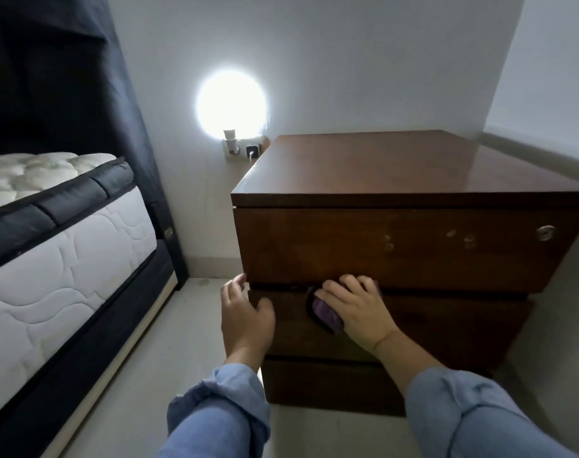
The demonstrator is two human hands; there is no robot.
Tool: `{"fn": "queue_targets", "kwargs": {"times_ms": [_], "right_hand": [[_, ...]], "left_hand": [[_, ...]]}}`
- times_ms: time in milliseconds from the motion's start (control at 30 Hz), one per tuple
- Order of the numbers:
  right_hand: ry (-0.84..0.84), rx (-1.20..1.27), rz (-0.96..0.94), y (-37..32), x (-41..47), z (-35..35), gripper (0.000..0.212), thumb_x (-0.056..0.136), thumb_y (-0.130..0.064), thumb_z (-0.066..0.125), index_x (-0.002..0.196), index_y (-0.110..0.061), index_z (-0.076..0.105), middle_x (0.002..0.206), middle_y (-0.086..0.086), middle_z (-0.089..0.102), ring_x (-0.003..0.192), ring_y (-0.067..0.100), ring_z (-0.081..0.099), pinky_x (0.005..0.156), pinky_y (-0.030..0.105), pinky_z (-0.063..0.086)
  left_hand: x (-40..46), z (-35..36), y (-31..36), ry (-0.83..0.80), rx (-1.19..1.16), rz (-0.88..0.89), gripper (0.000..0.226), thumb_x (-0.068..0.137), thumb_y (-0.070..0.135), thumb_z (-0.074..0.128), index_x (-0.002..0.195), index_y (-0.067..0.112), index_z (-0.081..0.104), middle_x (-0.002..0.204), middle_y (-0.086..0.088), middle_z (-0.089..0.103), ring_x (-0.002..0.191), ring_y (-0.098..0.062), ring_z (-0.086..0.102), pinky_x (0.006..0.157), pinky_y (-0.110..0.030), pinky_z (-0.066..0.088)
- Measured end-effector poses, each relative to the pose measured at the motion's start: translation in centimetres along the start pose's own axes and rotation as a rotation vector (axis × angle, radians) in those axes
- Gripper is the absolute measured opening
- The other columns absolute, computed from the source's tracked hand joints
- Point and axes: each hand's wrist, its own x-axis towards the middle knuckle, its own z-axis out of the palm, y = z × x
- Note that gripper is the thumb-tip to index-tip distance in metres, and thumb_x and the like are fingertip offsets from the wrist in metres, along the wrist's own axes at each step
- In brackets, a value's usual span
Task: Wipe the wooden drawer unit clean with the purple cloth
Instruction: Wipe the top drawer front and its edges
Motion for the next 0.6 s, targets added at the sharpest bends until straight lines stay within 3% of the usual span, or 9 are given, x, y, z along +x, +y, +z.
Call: {"fn": "queue_targets", "kwargs": {"times_ms": [100,200,300,400,467,533,600], "right_hand": [[0.254,0.056,0.042,2.3,2.4,-3.8,0.062,0.065,-0.02,0.074,0.125,-0.024,0.056,0.119,-0.001,0.057,0.103,0.022,0.042,0.085,0.036,0.031],[0.419,0.024,0.18,6.4,4.6,-7.2,0.059,0.076,-0.019,0.047,0.134,-0.02,0.042,0.125,0.001,0.04,0.103,0.027,0.039,0.085,0.037,0.03],[0.327,-0.073,0.182,8.5,4.4,-6.9,0.063,0.074,-0.021,0.044,0.137,-0.018,0.037,0.127,0.002,0.037,0.103,0.028,0.037,0.083,0.037,0.029],[0.265,-0.09,0.051,7.5,0.8,-3.1,0.059,0.076,-0.02,0.042,0.135,-0.022,0.041,0.123,-0.001,0.048,0.101,0.026,0.041,0.085,0.038,0.03],[0.23,-0.103,-0.003,6.4,-1.9,-0.8,0.058,0.071,-0.02,0.055,0.128,-0.025,0.049,0.114,0.0,0.053,0.095,0.025,0.041,0.084,0.039,0.035],[0.129,-0.075,-0.012,5.8,-3.1,-0.2,0.072,0.052,-0.018,0.078,0.12,-0.027,0.06,0.11,0.0,0.046,0.092,0.024,0.04,0.078,0.04,0.047],[0.073,-0.009,0.006,5.8,-3.3,-1.0,0.086,0.044,-0.015,0.085,0.124,-0.029,0.057,0.109,0.001,0.042,0.09,0.024,0.039,0.069,0.037,0.052]], "left_hand": [[-2.1,0.7,-0.3,-0.169,0.125,0.063,0.048,0.087,0.012,0.06,0.133,0.019,0.045,0.131,-0.001,0.049,0.117,-0.019,0.053,0.092,-0.024,0.042],[-3.1,2.5,0.7,-0.327,0.304,0.215,0.059,0.085,0.02,0.058,0.141,0.02,0.04,0.143,0.0,0.042,0.124,-0.019,0.048,0.105,-0.027,0.037],[-3.6,4.4,2.0,-0.45,0.483,0.317,0.073,0.087,0.027,0.054,0.152,0.018,0.022,0.158,0.001,0.023,0.146,-0.017,0.02,0.121,-0.034,0.011],[-3.8,5.2,1.8,-0.488,0.642,0.352,0.08,0.086,0.032,0.053,0.153,0.02,0.013,0.161,0.002,0.015,0.149,-0.014,0.007,0.121,-0.038,0.001],[-3.4,5.1,1.6,-0.498,0.714,0.376,0.084,0.084,0.033,0.054,0.154,0.022,0.01,0.162,0.004,0.011,0.149,-0.013,0.004,0.121,-0.04,-0.001],[-3.1,5.0,1.8,-0.509,0.743,0.387,0.086,0.082,0.033,0.054,0.154,0.023,0.008,0.162,0.005,0.009,0.149,-0.012,0.003,0.121,-0.042,-0.003],[-3.2,5.2,2.2,-0.509,0.74,0.373,0.085,0.083,0.035,0.055,0.154,0.023,0.009,0.162,0.005,0.01,0.149,-0.012,0.003,0.12,-0.043,-0.005]]}}
